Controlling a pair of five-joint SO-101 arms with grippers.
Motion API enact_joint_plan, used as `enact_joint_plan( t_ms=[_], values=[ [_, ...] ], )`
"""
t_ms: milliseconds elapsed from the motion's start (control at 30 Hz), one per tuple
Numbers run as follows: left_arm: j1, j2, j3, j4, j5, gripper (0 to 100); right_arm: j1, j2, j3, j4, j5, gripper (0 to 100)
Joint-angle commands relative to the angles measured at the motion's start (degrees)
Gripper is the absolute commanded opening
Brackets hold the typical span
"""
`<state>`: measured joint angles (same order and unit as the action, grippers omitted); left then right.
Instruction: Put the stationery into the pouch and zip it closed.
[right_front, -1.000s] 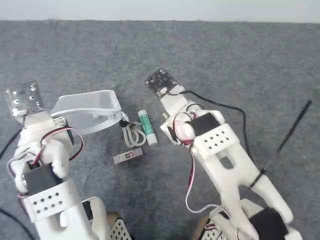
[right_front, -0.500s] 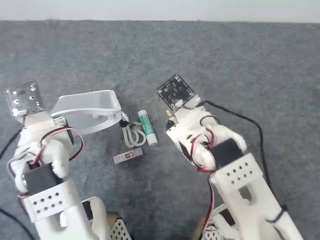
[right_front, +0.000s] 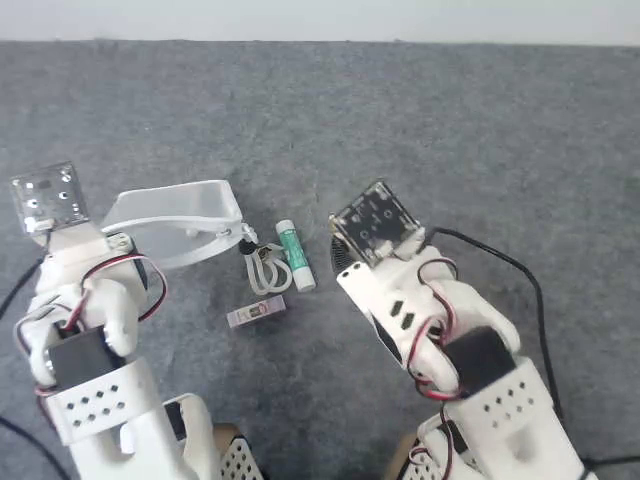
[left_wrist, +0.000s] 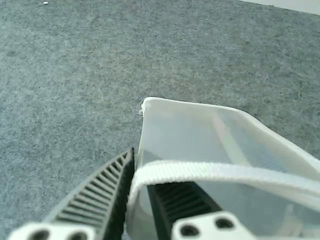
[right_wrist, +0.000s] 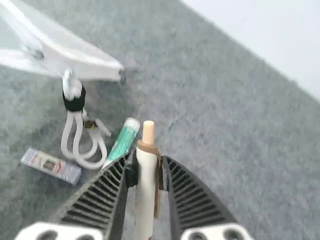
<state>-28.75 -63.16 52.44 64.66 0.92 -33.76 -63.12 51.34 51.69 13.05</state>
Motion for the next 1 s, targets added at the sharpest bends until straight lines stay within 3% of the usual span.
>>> enact_joint_plan(
  t_ms=[0,267,433,667,967],
  values=[
    [0.1,-0.2,-0.6,-2.0,0.4,1,-0.7,-4.5,0.8,-2.6,-0.6,0.6],
    [0.0,-0.2,1.7,-5.4,0.5,1,-0.7,-10.1,4.4,-6.5,-0.9,0.7],
    [0.0,-0.2,1.8,-5.5,0.5,1,-0.7,-12.5,4.5,-5.6,-8.2,7.9],
    [0.0,-0.2,1.8,-5.5,0.5,1,-0.7,-15.1,4.4,-3.7,-3.5,2.1],
    [0.0,-0.2,1.8,-5.5,0.5,1,-0.7,-14.8,4.5,-3.6,-0.8,1.7]
  ],
)
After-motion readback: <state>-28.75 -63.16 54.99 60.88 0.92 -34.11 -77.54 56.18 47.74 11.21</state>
